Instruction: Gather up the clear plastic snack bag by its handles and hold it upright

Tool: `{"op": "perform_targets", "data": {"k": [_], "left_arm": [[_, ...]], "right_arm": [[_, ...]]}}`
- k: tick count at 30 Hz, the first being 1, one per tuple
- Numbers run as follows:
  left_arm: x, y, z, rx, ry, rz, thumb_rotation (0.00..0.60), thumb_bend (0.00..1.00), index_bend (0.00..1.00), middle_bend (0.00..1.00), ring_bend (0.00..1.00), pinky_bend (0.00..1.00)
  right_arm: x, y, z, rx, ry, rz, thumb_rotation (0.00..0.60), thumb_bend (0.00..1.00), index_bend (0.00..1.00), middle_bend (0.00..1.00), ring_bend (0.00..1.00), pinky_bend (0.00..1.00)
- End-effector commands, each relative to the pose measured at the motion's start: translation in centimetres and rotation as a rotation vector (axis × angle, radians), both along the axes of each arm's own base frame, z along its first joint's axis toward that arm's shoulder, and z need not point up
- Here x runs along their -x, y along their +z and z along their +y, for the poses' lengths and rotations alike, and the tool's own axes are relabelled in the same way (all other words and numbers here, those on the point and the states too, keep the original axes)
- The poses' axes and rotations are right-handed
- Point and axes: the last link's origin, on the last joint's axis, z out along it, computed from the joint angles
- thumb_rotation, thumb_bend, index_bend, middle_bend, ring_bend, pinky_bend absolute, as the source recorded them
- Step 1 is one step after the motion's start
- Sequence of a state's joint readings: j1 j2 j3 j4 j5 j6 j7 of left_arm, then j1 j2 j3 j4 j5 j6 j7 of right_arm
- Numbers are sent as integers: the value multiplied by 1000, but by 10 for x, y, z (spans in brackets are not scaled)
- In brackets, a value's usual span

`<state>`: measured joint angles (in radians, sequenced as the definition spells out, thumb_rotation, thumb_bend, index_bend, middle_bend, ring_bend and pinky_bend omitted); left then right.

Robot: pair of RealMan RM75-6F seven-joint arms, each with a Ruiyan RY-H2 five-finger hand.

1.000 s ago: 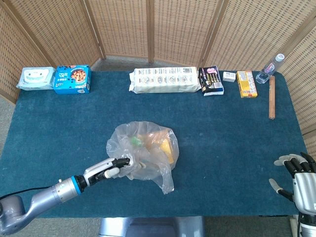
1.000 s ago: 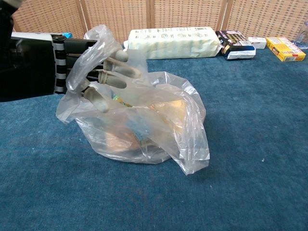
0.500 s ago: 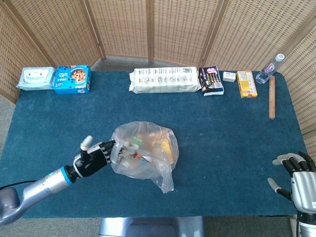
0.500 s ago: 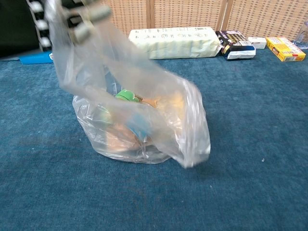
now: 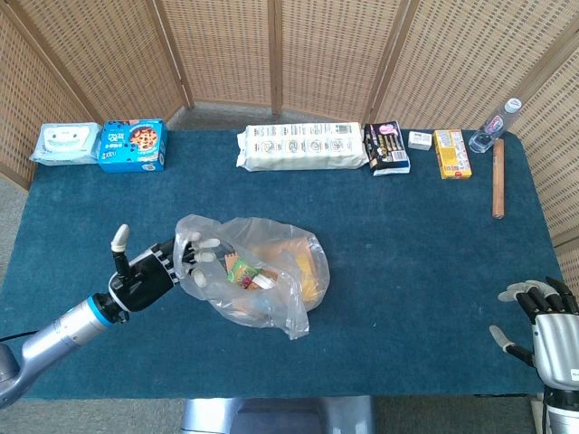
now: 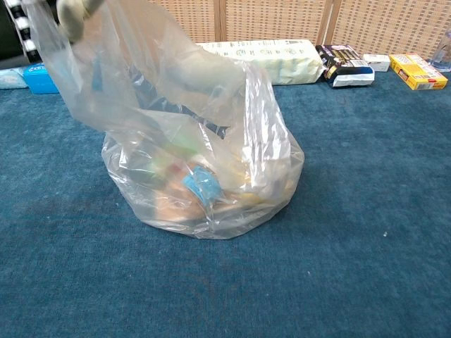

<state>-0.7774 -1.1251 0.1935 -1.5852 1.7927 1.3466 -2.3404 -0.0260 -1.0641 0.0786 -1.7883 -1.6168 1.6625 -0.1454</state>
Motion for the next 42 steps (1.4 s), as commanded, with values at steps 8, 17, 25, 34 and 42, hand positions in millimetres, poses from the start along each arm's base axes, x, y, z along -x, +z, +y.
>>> {"op": "perform_targets", "data": {"k": [8, 17, 25, 34, 42], "left_arm": [[-9, -24, 8, 75, 30, 105, 0, 111, 144, 229, 218, 348], [-42, -38, 16, 166, -32, 69, 0, 110, 107, 229, 217, 366], [-29, -34, 14, 142, -58, 160, 0, 110, 159, 229, 217, 386], [-12, -19, 13, 34, -122, 280, 0, 109, 229, 229, 217, 368], [-13, -25, 12, 11, -177, 356, 0, 110, 244, 229, 213, 350]], "right_arm": [[1, 1, 0, 5, 2, -2, 600, 203, 408, 366, 274, 147], [2, 4, 3, 17, 6, -5, 600, 203, 408, 366, 274, 147], [1, 4, 2, 17, 16, -7, 600, 203, 408, 366, 275, 146], [-1, 3, 1, 13, 19, -5, 600, 204, 408, 366, 275, 145], [-4, 0, -2, 7, 29, -7, 600, 203, 408, 366, 275, 144]]}}
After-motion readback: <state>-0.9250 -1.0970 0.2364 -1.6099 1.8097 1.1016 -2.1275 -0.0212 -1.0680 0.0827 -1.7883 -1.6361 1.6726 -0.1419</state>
